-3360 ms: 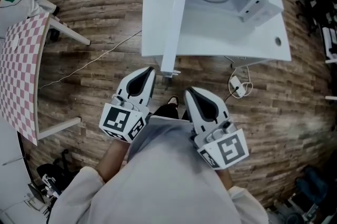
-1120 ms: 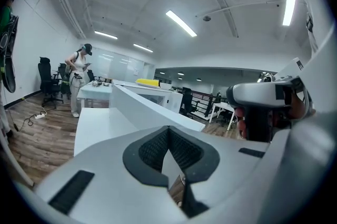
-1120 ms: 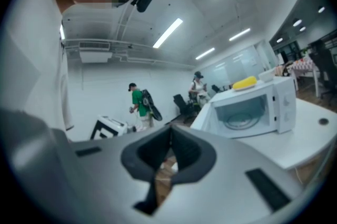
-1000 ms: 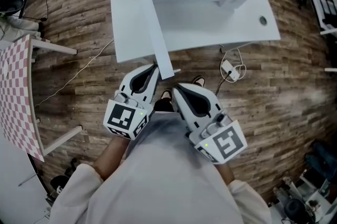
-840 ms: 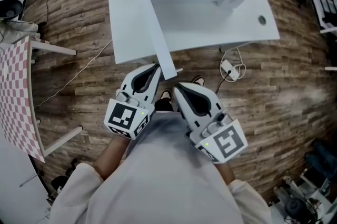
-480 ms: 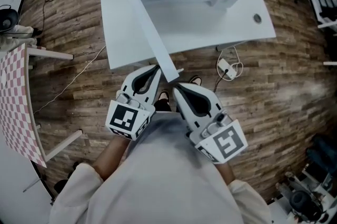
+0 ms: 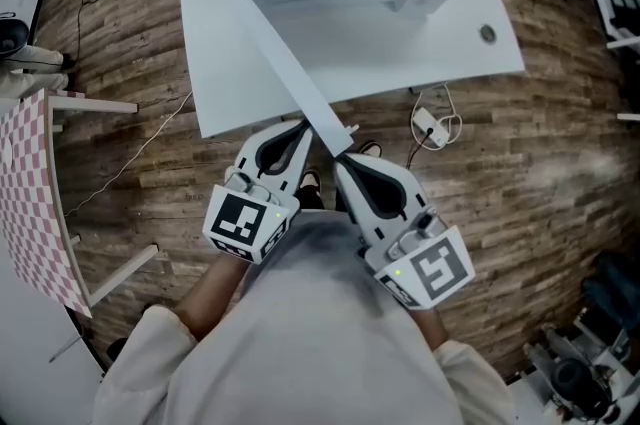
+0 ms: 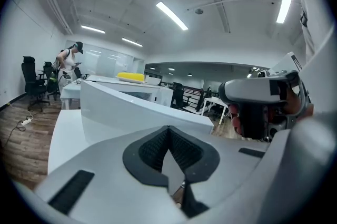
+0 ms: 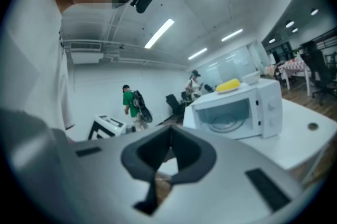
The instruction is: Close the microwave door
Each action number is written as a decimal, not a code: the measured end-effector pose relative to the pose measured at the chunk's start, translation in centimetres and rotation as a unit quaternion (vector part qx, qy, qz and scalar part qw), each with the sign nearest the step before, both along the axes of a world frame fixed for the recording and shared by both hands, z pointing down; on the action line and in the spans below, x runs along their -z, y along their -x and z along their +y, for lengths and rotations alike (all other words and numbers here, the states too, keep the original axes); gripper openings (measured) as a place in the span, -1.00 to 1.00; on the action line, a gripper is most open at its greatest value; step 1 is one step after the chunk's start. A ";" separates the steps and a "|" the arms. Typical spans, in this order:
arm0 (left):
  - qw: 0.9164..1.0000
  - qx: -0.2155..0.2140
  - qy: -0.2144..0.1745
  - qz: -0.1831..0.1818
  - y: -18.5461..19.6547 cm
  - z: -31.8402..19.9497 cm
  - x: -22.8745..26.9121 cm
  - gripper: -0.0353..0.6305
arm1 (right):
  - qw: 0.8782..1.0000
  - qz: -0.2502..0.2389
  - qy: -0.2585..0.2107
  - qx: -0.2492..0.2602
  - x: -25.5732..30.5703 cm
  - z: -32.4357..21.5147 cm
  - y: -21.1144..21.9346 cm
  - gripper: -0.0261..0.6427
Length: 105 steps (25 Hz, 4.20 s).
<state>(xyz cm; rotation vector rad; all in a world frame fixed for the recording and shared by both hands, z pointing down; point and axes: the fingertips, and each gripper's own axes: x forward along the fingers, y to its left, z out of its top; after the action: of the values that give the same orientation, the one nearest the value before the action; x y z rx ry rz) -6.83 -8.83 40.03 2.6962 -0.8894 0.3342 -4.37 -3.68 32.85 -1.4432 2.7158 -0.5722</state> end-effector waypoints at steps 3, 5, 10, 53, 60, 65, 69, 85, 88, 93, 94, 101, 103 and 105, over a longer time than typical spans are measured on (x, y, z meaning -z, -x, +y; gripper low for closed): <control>1.000 -0.001 0.003 -0.001 -0.8 -0.5 -0.1 -0.83 | 1.000 0.004 0.001 0.003 -0.1 -0.6 -0.8 -0.85; 1.000 0.000 0.005 0.000 -1.3 -0.9 -0.1 -0.83 | 1.000 0.005 0.003 0.005 -0.1 -1.0 -1.4 -0.85; 1.000 0.004 0.008 0.003 -2.9 -1.6 -0.2 -0.83 | 1.000 0.002 0.003 0.008 0.0 -1.9 -2.8 -0.85; 0.995 0.093 0.000 0.043 -12.4 -7.5 -0.2 -0.83 | 0.999 0.018 0.005 0.039 -1.5 -5.4 -14.5 -0.85; 0.995 0.082 0.011 0.050 -13.4 -8.5 -0.8 -0.83 | 0.999 0.021 0.016 0.021 -1.7 -6.3 -15.9 -0.85; 0.995 0.087 0.010 0.037 -13.8 -9.3 -1.5 -0.83 | 1.000 0.013 0.015 0.018 -1.6 -7.3 -16.3 -0.85; 0.996 0.084 0.006 0.034 -14.3 -9.8 -1.5 -0.83 | 1.000 0.011 0.015 0.021 -1.6 -8.0 -16.4 -0.85; 0.995 0.077 0.036 0.060 -16.2 -13.3 -2.1 -0.83 | 0.999 0.019 0.022 0.016 -2.0 -10.6 -17.3 -0.85; 0.994 0.077 0.039 0.063 -16.5 -13.9 -2.0 -0.83 | 0.999 0.018 0.027 0.017 -2.2 -10.8 -17.4 -0.85; 0.994 0.076 0.039 0.063 -17.0 -14.9 -2.0 -0.83 | 0.999 0.022 0.033 0.019 -2.5 -11.0 -17.6 -0.85; 0.994 0.077 0.038 0.063 -17.1 -15.1 -2.0 -0.83 | 0.999 0.025 0.032 0.022 -2.5 -11.1 -17.5 -0.85; 0.994 0.082 0.041 0.066 -17.6 -16.5 -2.2 -0.83 | 0.999 0.027 0.038 0.026 -2.8 -11.5 -17.7 -0.85; 0.993 0.086 0.045 0.068 -17.6 -17.0 -2.3 -0.83 | 0.999 0.027 0.040 0.025 -2.9 -11.7 -17.9 -0.85; 0.992 0.090 0.048 0.072 -17.6 -17.4 -2.1 -0.83 | 0.998 0.027 0.042 0.026 -3.1 -11.9 -18.0 -0.85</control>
<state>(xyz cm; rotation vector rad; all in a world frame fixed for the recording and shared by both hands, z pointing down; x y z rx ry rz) 10.79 -26.27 42.18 2.4936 -1.0347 0.1388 13.64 -15.56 35.95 -1.4308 2.8095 -0.6679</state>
